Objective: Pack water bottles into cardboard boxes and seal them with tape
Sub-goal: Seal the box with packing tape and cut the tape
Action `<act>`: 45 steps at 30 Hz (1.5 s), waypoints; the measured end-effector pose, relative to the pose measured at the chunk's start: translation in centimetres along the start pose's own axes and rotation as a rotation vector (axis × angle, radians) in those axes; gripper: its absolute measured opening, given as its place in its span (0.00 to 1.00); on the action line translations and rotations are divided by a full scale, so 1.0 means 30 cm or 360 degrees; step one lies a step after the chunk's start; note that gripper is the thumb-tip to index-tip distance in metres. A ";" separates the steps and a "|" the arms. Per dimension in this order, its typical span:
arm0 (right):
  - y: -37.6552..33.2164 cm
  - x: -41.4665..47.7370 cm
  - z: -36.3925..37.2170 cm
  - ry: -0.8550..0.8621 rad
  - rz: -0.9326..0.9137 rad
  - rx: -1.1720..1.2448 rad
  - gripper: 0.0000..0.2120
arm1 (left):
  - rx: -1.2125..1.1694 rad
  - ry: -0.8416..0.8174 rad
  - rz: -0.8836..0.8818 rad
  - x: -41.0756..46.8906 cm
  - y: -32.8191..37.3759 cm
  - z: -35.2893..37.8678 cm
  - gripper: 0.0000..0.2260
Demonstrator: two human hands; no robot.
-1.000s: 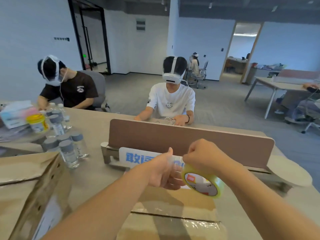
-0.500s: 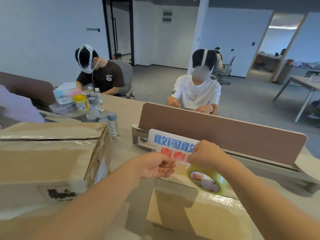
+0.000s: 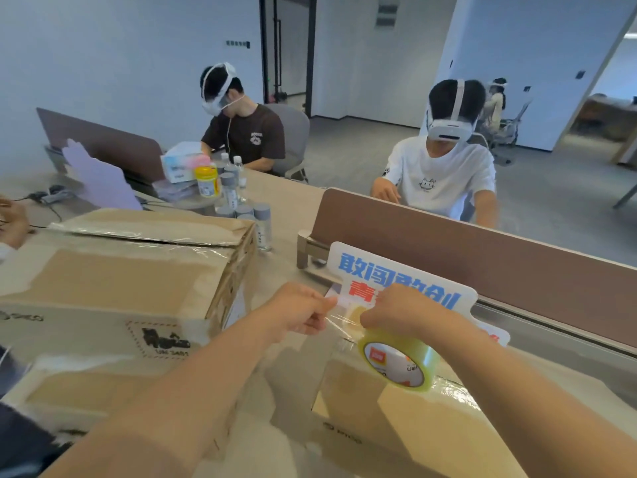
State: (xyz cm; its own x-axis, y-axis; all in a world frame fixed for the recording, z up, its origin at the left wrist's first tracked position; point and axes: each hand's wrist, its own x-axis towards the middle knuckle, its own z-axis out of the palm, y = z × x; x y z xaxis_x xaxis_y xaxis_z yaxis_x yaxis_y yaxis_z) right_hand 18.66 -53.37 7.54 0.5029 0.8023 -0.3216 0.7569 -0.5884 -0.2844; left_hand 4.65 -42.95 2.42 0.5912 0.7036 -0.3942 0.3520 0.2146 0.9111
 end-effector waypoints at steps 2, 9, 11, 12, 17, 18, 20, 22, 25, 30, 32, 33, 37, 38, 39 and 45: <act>0.019 -0.009 0.018 -0.0019 0.0094 0.0047 0.12 | 0.0077 0.0088 0.0064 0.007 -0.001 -0.003 0.09; 0.147 -0.066 0.067 -0.0304 0.0061 0.1120 0.24 | 0.0082 0.0250 0.0118 0.050 -0.033 0.050 0.12; 0.206 -0.090 0.086 -0.0457 -0.0098 0.1802 0.20 | 0.0022 0.0249 0.0124 0.047 -0.035 0.040 0.12; 0.227 -0.097 0.092 -0.0472 -0.0137 0.2033 0.14 | -0.0002 0.0227 0.0120 0.047 -0.035 0.033 0.11; 0.241 -0.079 0.165 -0.0440 -0.0121 0.1984 0.08 | 0.0020 0.0145 0.0037 0.083 -0.028 0.026 0.09; 0.227 -0.085 0.157 -0.0420 -0.0129 0.1854 0.08 | 0.0035 0.0145 0.0020 0.096 -0.022 0.019 0.09; 0.211 -0.087 0.129 -0.0319 -0.0078 0.1611 0.09 | 0.0119 0.0102 0.0004 0.123 -0.017 0.002 0.09; 0.197 -0.070 0.094 -0.0151 0.0089 0.1330 0.13 | 0.0194 0.0026 -0.0020 0.136 -0.021 -0.005 0.09; 0.179 0.000 0.065 -0.0039 0.0236 0.0416 0.19 | 0.0294 -0.0011 -0.0053 0.160 -0.045 0.000 0.07; 0.159 0.096 0.091 0.0049 0.0328 -0.0293 0.22 | 0.0150 0.0085 -0.0105 0.191 -0.109 -0.005 0.07; 0.162 0.121 0.119 0.0019 0.0384 -0.0183 0.22 | 0.0113 0.0100 -0.0118 0.198 -0.138 -0.005 0.07; 0.164 0.132 0.135 -0.0005 0.0418 -0.0122 0.21 | 0.0124 0.0099 -0.0130 0.200 -0.153 -0.005 0.07; 0.153 0.158 0.169 -0.0105 0.0479 -0.0111 0.20 | 0.0149 0.0098 -0.0202 0.209 -0.219 -0.011 0.07; 0.147 0.162 0.169 -0.0127 0.0478 -0.0140 0.19 | 0.0134 0.0103 -0.0219 0.211 -0.231 -0.011 0.07; 0.141 0.167 0.171 -0.0145 0.0474 -0.0174 0.18 | 0.0120 0.0105 -0.0233 0.213 -0.242 -0.010 0.07; 0.115 0.195 0.180 -0.0219 0.0506 -0.0263 0.18 | 0.0127 0.0153 -0.0263 0.250 -0.279 -0.008 0.09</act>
State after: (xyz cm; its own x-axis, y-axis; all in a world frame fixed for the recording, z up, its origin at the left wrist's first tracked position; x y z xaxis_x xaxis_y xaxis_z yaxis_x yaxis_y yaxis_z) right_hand 21.94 -51.25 -0.20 0.6710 0.5548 -0.4918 0.6351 -0.7724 -0.0049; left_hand 5.96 -39.32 -8.13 0.4500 0.7257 -0.5205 0.4972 0.2806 0.8210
